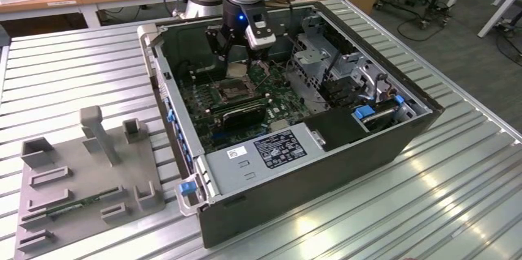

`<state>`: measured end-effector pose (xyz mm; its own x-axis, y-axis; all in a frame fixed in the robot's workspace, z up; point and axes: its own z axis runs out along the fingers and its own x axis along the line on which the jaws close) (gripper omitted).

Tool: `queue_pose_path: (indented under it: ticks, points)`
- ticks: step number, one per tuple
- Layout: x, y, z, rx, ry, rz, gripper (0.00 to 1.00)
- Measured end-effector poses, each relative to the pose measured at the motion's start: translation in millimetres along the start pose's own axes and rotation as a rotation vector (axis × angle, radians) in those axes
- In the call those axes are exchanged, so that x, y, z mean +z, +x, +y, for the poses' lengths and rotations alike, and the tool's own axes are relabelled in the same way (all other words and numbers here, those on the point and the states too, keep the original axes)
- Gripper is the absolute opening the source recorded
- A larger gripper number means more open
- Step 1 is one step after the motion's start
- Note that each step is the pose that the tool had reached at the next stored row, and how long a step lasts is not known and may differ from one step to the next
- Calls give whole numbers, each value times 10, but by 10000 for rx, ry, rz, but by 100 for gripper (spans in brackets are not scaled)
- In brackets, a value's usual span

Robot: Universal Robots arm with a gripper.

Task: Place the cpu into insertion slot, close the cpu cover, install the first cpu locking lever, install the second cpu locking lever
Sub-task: 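Place the cpu into insertion slot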

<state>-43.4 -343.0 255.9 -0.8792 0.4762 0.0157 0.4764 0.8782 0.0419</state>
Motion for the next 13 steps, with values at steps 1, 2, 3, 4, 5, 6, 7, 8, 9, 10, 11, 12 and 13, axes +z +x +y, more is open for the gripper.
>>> queue_pose_path:
  ticks: [1,2,3,4,5,6,7,8,9,10,11,12,13]
  points:
    - [0,0,0,2,0,0,54]
    - [0,0,0,4,0,0,54]
    - [0,0,0,5,0,0,54]
    - [0,0,0,5,0,0,54]
    - [0,0,0,9,0,0,54]
    - [0,0,0,21,-1,-1,54]
    - [0,0,0,47,0,-2,54]
    - [1,0,0,87,0,-3,54]
    - [2,0,0,138,-1,-5,54]
    - [3,0,0,200,-3,-8,54]
    - [4,0,0,266,-4,-11,54]
    - [4,0,0,329,-4,-14,54]
    - [5,0,0,399,-6,-17,54]
